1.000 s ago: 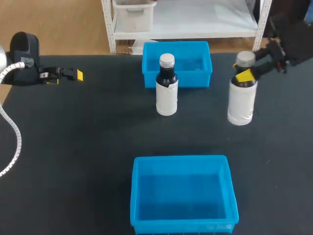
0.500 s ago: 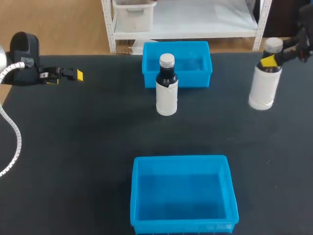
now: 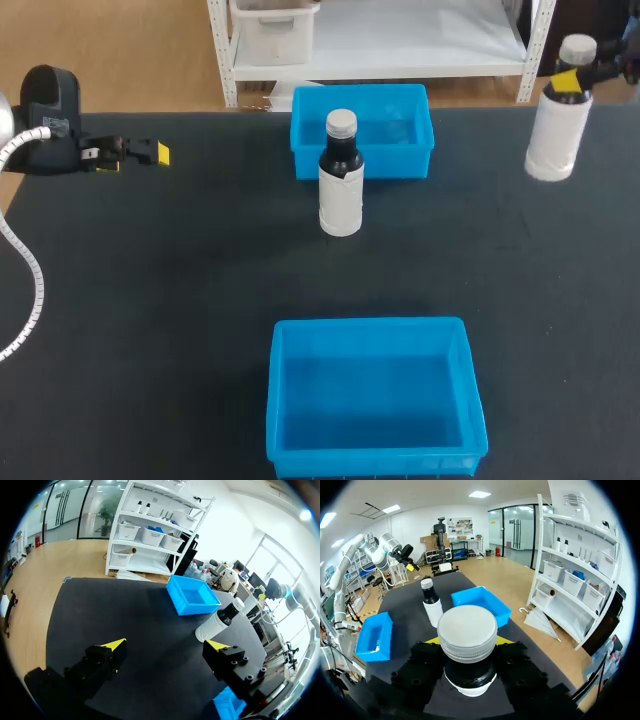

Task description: Pick up the bottle, and place it in the far bin if it is heavy, or in the near bin if it is light.

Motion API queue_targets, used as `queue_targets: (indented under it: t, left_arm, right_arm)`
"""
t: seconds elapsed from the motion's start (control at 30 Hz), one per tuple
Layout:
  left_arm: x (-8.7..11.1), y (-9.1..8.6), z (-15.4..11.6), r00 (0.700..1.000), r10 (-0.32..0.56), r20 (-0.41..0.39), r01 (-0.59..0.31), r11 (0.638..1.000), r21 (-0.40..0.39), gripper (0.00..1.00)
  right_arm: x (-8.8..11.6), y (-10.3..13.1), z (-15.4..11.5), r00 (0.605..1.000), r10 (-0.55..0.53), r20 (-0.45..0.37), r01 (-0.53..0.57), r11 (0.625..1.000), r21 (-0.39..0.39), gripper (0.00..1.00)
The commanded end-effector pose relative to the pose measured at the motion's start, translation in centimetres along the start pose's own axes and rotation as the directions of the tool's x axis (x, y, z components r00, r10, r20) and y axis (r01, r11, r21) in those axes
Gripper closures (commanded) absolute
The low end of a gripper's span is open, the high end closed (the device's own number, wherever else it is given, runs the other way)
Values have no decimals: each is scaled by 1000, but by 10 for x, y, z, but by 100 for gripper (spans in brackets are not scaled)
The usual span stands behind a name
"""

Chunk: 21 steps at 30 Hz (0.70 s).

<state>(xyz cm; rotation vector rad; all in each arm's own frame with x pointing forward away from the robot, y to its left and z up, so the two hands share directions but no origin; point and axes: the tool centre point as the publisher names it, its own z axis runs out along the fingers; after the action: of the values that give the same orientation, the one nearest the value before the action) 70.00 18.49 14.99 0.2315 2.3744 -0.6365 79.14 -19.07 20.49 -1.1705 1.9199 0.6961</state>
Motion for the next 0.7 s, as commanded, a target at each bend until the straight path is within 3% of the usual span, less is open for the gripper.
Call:
queue_targets:
  t: [0.03, 0.27, 0.7]
  left_arm:
    - [0, 0, 0, 1000, 0, 0, 0, 1000, 0, 0]
    - [0, 0, 0, 1000, 0, 0, 0, 1000, 0, 0]
    - [0, 0, 0, 1000, 0, 0, 0, 1000, 0, 0]
  right_arm:
    - [-22, -33, 18, 1000, 5, -12, -6, 998, -65, 100]
    - [-58, -44, 41, 999, -32, -5, 31, 994, -109, 100]
    - [-117, -35, 107, 991, -131, 12, 130, 970, -207, 100]
